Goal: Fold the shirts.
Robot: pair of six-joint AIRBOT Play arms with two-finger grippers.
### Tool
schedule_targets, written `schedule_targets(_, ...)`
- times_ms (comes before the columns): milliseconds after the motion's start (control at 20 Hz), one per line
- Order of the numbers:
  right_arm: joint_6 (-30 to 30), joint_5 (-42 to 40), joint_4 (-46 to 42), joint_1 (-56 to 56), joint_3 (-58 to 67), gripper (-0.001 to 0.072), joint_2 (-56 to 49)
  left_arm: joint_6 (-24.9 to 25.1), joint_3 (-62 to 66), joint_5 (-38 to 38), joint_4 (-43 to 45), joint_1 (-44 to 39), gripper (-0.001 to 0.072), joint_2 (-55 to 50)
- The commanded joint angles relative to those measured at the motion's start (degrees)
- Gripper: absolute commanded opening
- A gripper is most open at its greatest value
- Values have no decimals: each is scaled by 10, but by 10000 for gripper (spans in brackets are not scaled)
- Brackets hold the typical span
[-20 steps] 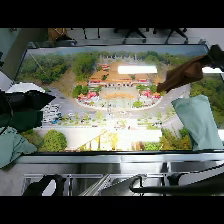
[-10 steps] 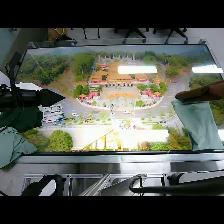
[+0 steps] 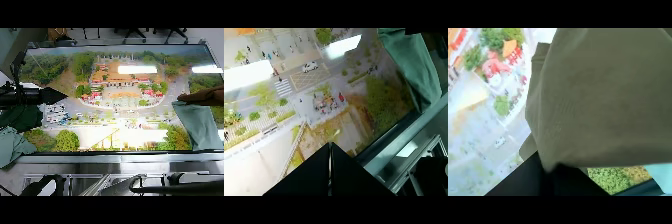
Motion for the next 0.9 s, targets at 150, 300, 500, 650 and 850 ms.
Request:
schedule_targets(150, 9, 5, -128, 0, -132, 19, 68, 5, 0, -4, -1, 0, 12, -1)
schedule_targets(300, 7, 5, -216, 0, -256, 19, 105, 6, 0, -4, -1, 0, 11, -1)
schedule_targets(500, -2, 4, -292, 0, -431, 20, 127, 8, 0, -4, -1, 0, 11, -1)
schedule_targets(650, -21, -6, -326, 0, -466, 385, 104, 9, 0, -4, -1, 0, 12, -1)
schedule_targets(850, -38, 6, -321, 2, -392, 488, 63, 9, 0, -4, -1, 0, 12, -1)
